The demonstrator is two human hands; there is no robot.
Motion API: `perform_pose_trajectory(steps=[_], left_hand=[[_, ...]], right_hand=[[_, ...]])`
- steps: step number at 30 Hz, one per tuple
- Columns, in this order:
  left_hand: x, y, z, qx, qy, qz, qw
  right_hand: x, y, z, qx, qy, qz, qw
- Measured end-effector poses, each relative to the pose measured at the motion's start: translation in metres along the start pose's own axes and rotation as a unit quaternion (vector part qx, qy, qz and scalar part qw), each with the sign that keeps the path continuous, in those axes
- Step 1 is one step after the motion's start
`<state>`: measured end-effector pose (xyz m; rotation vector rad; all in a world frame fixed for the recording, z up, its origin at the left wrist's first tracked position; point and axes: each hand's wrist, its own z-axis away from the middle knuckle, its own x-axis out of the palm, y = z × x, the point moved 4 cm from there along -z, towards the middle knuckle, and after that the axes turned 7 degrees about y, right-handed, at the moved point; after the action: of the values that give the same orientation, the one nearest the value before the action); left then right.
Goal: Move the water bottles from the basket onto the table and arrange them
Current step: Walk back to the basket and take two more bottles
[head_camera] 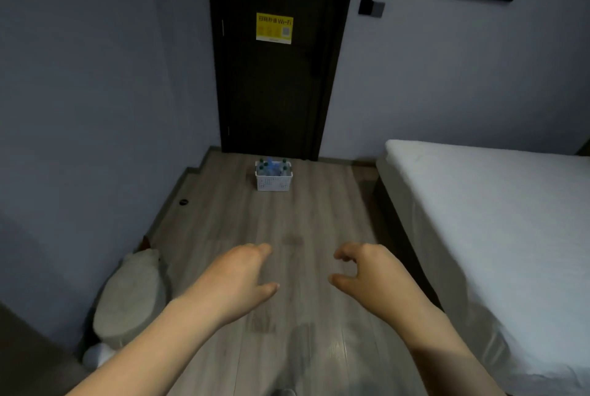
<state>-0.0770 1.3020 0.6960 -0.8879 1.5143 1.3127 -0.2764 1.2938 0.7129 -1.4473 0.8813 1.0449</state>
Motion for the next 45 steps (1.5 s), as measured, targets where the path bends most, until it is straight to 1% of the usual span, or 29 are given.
perform_pose_trajectory(steps=[4, 11, 14, 17, 21, 28, 33, 38, 45], left_hand=[[-0.001, -0.01, -0.077, -0.01, 0.002, 0.003, 1.0], [-0.021, -0.009, -0.207, -0.016, 0.013, -0.004, 1.0], [-0.024, -0.013, -0.257, -0.014, 0.02, -0.005, 1.0], [-0.019, -0.023, -0.299, -0.017, 0.008, -0.001, 1.0], [-0.01, -0.046, -0.358, -0.026, 0.0, 0.011, 1.0], [-0.007, -0.101, -0.485, -0.023, -0.004, 0.017, 1.0], [-0.013, -0.146, -0.571, -0.029, -0.017, 0.018, 0.999], [-0.007, -0.178, -0.638, -0.032, -0.039, 0.021, 0.999], [-0.001, -0.216, -0.736, -0.048, -0.043, 0.034, 0.997]], right_hand=[[0.001, 0.014, -0.08, -0.009, 0.008, -0.012, 1.0], [-0.021, 0.044, -0.211, -0.009, -0.002, -0.009, 1.0], [-0.023, 0.053, -0.26, -0.004, -0.02, -0.004, 1.0], [-0.02, 0.061, -0.303, 0.004, -0.035, -0.002, 0.999], [-0.011, 0.072, -0.362, -0.007, -0.026, 0.006, 1.0], [0.011, 0.068, -0.494, 0.002, -0.04, 0.02, 0.999], [0.026, 0.058, -0.585, 0.018, -0.072, 0.018, 0.997], [0.042, 0.06, -0.659, 0.022, -0.082, 0.014, 0.996], [0.067, 0.081, -0.77, 0.015, -0.08, 0.011, 0.997]])
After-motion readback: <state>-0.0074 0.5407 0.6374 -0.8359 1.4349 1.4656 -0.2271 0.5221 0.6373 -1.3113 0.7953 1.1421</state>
